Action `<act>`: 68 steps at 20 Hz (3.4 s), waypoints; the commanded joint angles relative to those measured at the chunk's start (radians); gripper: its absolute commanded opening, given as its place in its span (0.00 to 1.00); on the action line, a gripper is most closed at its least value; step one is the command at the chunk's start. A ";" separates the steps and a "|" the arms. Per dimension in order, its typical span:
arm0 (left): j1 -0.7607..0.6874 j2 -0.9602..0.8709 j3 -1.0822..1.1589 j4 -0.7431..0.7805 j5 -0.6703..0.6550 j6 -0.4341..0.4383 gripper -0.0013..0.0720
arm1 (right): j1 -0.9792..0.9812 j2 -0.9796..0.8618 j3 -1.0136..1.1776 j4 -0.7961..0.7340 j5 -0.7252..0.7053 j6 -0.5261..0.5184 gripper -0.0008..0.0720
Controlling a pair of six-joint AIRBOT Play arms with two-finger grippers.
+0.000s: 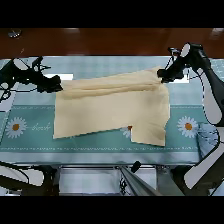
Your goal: Fold the shirts.
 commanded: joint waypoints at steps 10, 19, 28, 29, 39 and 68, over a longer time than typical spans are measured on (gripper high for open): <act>0.218 0.348 -0.196 -0.026 -0.336 0.182 0.56 | -0.181 0.254 -0.098 0.022 0.369 -0.175 0.70; 0.418 0.629 -0.860 -0.059 -0.220 0.317 0.77 | -0.289 0.436 -0.589 0.285 0.147 -0.300 0.71; 0.315 0.554 -0.884 -0.188 -0.035 0.316 0.70 | -0.289 0.436 -0.599 0.288 0.128 -0.306 0.70; 0.286 0.536 -0.898 -0.209 -0.008 0.316 0.70 | -0.289 0.436 -0.599 0.288 0.127 -0.306 0.70; 0.218 0.435 -0.874 -0.230 0.100 0.249 0.04 | -0.391 0.465 -0.684 0.219 0.161 -0.325 0.71; 0.218 0.527 -0.644 -0.359 0.102 0.358 0.04 | -0.200 0.764 -0.873 0.359 -0.434 -0.512 0.05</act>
